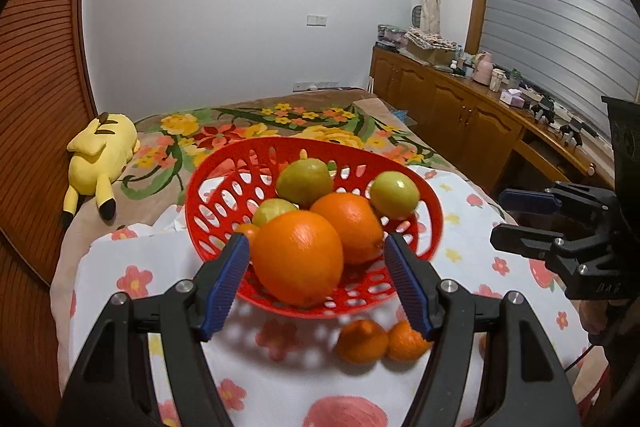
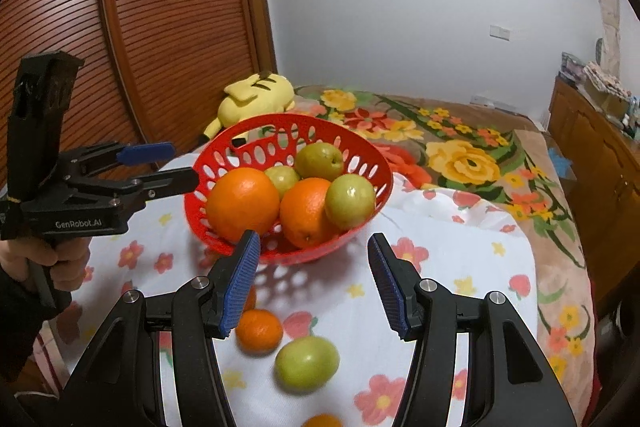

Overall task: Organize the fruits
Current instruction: 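Withdraw both tools from the basket toward the remaining citrus on the cloth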

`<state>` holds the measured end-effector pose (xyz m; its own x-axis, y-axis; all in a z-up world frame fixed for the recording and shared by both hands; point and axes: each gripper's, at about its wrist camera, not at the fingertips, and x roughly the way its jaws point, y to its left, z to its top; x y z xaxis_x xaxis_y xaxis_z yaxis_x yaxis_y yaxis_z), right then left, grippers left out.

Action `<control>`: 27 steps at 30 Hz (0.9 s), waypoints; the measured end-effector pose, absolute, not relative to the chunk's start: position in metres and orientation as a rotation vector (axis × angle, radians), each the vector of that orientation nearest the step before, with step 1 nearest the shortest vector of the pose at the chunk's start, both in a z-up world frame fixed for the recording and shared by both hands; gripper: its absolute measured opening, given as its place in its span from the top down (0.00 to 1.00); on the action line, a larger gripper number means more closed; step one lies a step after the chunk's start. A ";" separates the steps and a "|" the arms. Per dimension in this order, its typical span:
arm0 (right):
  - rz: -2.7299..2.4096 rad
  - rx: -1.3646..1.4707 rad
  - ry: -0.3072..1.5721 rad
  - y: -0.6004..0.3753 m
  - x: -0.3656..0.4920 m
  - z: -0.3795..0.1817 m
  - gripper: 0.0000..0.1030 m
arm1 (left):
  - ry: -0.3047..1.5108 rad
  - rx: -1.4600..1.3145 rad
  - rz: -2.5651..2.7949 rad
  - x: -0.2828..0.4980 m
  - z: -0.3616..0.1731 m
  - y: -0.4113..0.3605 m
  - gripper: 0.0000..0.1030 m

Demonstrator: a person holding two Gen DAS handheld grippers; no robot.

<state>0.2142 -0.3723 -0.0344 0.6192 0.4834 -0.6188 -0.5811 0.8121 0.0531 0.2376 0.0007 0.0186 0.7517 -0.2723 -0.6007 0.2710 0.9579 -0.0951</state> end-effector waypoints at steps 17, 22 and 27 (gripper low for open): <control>0.518 -0.054 0.741 -0.418 0.156 -0.089 0.44 | 0.680 -0.001 -0.345 0.190 -0.024 -0.012 0.30; 0.506 -0.035 0.777 -0.424 0.146 -0.106 0.44 | 0.702 -0.011 -0.353 0.188 -0.041 -0.018 0.30; 0.500 -0.020 0.797 -0.425 0.141 -0.121 0.48 | 0.728 -0.019 -0.379 0.193 -0.059 -0.020 0.42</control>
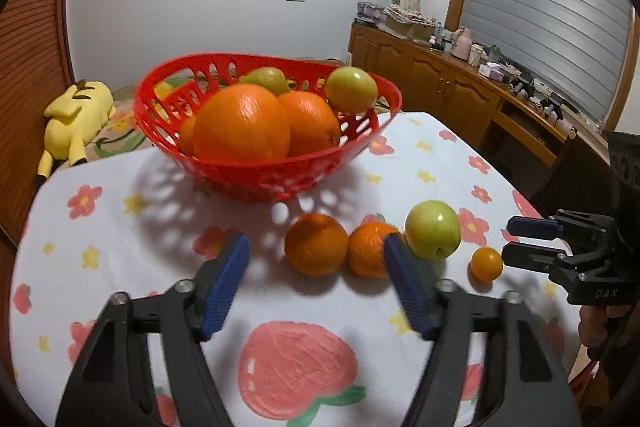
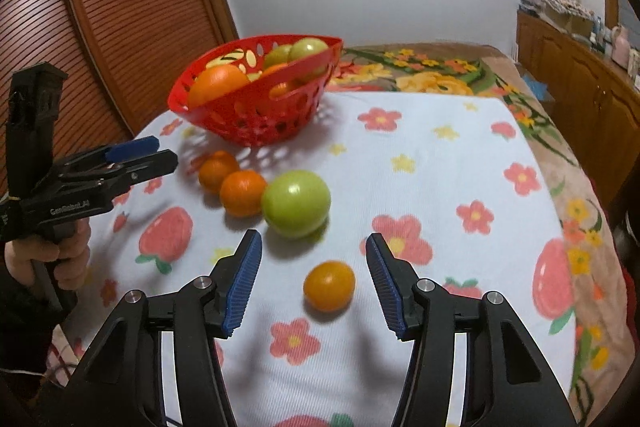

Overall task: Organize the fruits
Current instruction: 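Withdraw both tools from the basket toward the remaining citrus on the cloth, then grasp a small orange with right tool while left tool grasps a tangerine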

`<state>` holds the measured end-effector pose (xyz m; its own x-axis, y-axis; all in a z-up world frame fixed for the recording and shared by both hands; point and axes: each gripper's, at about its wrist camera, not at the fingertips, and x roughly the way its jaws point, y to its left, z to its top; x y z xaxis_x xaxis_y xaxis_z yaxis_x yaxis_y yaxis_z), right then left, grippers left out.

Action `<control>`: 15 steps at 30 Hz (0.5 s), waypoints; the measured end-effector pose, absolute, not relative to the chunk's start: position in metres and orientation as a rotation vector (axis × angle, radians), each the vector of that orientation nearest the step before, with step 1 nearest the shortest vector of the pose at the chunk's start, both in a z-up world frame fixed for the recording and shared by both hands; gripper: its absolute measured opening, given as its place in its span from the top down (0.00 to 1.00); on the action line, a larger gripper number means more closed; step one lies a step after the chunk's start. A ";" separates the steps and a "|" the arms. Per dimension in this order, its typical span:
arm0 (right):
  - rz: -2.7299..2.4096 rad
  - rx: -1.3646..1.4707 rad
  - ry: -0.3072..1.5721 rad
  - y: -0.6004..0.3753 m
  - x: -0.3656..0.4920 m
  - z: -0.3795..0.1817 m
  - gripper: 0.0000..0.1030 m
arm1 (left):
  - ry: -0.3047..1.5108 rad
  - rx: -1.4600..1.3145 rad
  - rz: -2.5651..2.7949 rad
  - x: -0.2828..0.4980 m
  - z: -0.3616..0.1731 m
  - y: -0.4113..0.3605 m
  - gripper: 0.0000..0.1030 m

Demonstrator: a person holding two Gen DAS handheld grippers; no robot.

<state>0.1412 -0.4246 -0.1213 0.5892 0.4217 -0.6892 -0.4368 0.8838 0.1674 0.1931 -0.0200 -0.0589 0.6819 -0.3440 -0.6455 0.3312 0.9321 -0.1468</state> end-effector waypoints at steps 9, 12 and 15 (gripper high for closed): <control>0.488 -0.024 0.828 -0.420 0.139 -0.143 0.55 | 0.795 -0.021 -0.379 0.206 -0.078 -0.023 0.46; 0.478 -0.027 0.830 -0.420 0.138 -0.143 0.55 | 0.813 -0.027 -0.386 0.210 -0.080 -0.026 0.47; 0.471 -0.029 0.830 -0.421 0.138 -0.144 0.55 | 0.825 -0.026 -0.388 0.214 -0.082 -0.030 0.47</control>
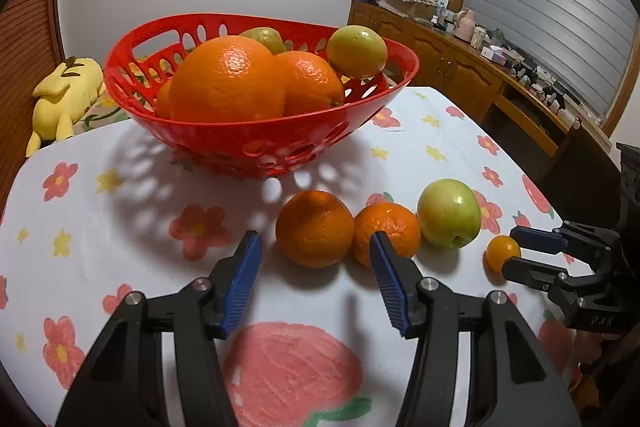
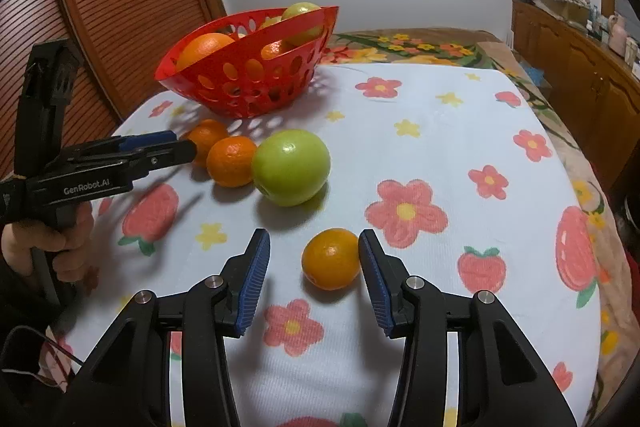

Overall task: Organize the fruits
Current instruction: 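Grasp a small orange with right tool while left tool grasps a tangerine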

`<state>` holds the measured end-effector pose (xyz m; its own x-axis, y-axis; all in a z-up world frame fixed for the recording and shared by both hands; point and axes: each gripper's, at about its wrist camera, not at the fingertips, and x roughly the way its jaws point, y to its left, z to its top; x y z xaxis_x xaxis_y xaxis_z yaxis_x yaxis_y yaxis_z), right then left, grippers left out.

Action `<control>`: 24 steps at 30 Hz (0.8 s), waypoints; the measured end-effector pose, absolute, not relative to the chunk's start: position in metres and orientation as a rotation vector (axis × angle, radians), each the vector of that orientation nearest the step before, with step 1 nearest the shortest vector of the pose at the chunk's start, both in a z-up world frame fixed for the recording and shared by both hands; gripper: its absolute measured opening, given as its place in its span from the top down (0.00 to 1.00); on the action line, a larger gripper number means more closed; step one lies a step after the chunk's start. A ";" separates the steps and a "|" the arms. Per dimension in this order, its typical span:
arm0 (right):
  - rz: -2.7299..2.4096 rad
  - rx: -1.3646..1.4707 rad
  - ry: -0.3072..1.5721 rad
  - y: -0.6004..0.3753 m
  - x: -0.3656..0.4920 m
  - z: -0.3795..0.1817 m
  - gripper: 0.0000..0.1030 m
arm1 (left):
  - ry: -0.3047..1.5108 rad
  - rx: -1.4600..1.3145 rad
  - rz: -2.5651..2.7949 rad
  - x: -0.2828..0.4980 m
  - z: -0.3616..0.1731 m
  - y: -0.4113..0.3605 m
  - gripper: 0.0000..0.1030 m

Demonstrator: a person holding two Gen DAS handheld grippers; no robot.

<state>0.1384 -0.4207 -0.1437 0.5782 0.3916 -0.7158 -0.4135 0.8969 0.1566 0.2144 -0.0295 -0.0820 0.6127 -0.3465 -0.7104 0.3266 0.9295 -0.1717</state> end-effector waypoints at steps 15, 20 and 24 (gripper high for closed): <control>0.439 -0.032 0.841 -0.430 0.140 -0.151 0.61 | 0.884 -0.099 -0.414 0.237 -0.083 -0.026 0.48; 0.445 -0.031 0.857 -0.431 0.140 -0.154 0.64 | 0.875 -0.103 -0.421 0.237 -0.084 -0.027 0.60; 0.446 -0.035 0.867 -0.430 0.141 -0.158 0.68 | 0.876 -0.080 -0.408 0.236 -0.084 -0.027 0.62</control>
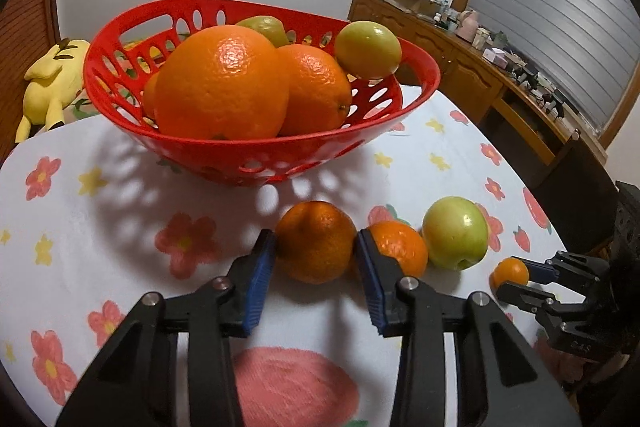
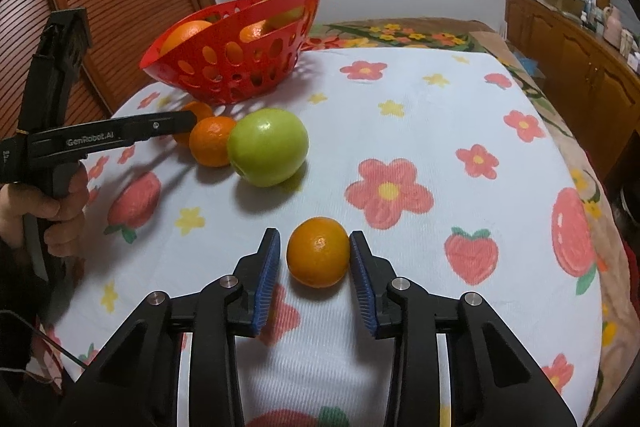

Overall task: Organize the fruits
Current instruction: 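Grasp a small orange with right tool while left tool grasps a tangerine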

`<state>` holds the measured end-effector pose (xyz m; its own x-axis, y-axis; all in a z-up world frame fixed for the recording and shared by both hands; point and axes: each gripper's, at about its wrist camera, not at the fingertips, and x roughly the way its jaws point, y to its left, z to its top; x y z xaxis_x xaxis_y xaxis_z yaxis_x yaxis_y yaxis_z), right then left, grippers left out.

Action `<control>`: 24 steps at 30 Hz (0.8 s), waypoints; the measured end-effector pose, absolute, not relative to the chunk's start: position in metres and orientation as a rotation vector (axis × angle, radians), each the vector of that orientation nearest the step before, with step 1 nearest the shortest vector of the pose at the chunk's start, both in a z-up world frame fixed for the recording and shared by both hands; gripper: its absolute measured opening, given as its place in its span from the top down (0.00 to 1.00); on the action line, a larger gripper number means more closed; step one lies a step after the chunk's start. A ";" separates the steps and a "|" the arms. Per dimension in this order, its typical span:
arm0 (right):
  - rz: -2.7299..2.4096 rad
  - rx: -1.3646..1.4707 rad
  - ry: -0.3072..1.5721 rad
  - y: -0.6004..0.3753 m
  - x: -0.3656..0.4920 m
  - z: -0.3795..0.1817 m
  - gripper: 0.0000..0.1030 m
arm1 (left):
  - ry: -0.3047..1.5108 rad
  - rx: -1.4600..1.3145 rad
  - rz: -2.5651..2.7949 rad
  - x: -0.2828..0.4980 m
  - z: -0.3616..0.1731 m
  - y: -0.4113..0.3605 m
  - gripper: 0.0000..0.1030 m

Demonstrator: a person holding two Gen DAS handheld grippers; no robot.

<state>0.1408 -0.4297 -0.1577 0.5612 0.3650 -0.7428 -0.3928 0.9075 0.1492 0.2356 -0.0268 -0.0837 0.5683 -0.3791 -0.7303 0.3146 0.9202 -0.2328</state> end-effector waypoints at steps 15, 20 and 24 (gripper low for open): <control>0.459 -0.021 0.864 -0.433 0.140 -0.160 0.71 | 0.875 -0.013 -0.406 0.207 -0.079 -0.019 0.64; 0.459 -0.022 0.863 -0.433 0.139 -0.160 0.71 | 0.874 -0.011 -0.403 0.206 -0.080 -0.019 0.63; 0.458 -0.021 0.863 -0.433 0.140 -0.160 0.71 | 0.883 -0.011 -0.400 0.208 -0.083 -0.019 0.57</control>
<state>0.1396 -0.4329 -0.1603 0.5594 0.3805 -0.7364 -0.3971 0.9029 0.1649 0.2080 -0.0188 -0.0831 0.5654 -0.3449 -0.7493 0.3358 0.9259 -0.1729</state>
